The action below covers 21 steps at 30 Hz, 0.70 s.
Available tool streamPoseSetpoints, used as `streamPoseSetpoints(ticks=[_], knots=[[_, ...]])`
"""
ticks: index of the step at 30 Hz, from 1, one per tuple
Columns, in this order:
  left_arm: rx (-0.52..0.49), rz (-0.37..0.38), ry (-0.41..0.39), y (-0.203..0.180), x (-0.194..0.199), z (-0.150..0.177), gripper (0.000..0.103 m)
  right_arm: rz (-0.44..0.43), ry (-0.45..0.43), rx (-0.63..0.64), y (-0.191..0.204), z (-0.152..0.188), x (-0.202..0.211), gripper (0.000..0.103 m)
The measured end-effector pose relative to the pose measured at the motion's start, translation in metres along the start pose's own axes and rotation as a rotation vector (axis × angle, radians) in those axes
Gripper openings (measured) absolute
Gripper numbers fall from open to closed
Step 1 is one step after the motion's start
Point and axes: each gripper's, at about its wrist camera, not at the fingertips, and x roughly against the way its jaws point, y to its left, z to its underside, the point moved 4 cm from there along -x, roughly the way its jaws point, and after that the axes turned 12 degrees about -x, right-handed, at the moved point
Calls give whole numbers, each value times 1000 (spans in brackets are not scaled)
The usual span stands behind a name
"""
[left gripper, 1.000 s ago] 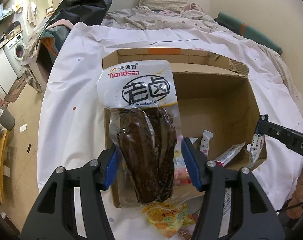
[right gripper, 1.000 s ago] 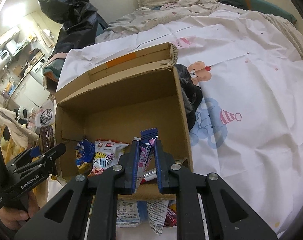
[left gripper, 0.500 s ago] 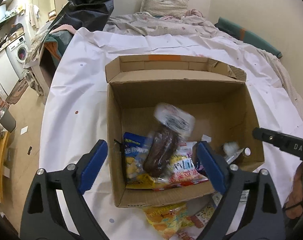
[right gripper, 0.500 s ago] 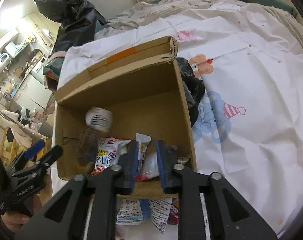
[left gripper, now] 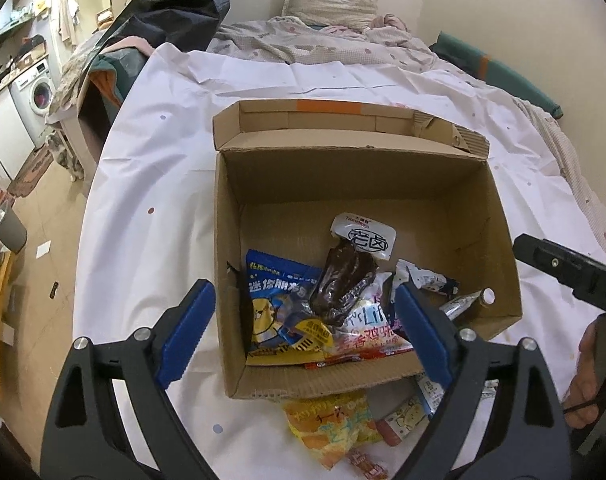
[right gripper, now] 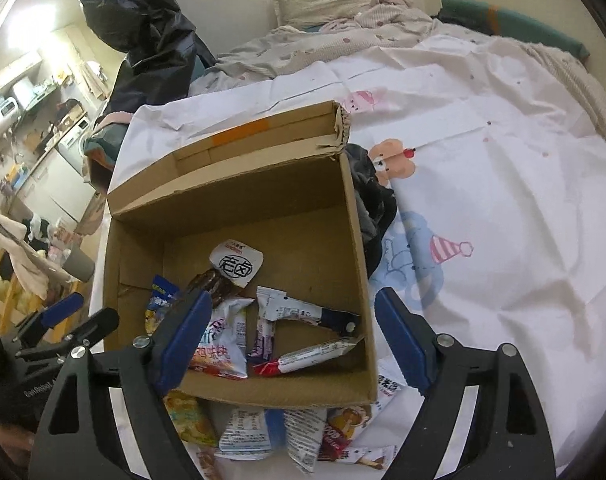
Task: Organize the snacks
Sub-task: 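Drop the meat pack into the box with the left gripper while the right gripper drops the purple bar in, then grasp the yellow cheese snack bag beside the box with the left gripper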
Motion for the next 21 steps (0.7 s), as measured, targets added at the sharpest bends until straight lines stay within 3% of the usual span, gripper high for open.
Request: streamPoseSetpoints(ticks=[9, 19, 21], knots=[[-4, -17, -32, 9, 31, 11, 89, -14, -31, -6, 2, 14, 27, 86], [42, -14, 18, 15, 48, 43, 89, -32, -3, 13, 9, 51, 47, 87], [48, -15, 25, 14, 52, 50, 89, -52, 6, 9, 9, 61, 52, 95]])
